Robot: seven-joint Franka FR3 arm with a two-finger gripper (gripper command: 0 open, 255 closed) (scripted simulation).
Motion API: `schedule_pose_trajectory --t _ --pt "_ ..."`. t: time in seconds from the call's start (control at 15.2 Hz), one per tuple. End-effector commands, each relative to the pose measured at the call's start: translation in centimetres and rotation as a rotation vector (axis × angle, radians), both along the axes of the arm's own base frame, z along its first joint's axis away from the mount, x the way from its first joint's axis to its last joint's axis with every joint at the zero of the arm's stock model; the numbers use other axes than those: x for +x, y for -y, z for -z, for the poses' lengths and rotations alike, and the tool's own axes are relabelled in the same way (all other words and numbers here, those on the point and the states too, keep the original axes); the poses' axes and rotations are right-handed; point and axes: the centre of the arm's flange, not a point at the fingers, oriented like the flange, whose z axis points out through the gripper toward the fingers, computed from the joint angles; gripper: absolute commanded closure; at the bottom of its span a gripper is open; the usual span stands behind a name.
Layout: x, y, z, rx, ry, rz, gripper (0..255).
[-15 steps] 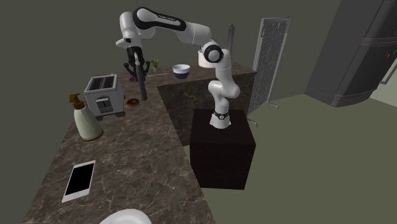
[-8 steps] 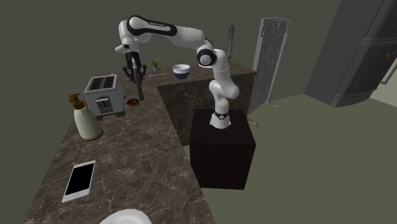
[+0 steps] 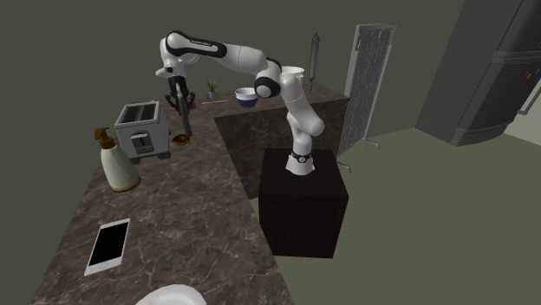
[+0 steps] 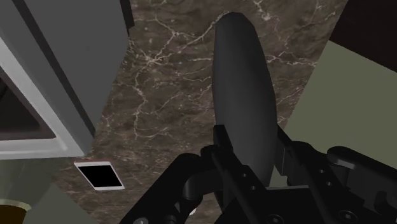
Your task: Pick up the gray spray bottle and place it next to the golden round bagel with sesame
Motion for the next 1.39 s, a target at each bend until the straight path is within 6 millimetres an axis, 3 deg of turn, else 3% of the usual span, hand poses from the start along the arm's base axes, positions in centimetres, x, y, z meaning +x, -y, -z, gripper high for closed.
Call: schedule_pose_trajectory --t 0.0,0.99,1.32 --pt "-0.3 0.2 1.2 -0.001 0.001 -0.001 255" --pt "-0.3 0.2 9.0 -0.001 0.001 -0.001 255" --pt "-0.3 0.2 9.0 -0.001 0.001 -0.001 255"
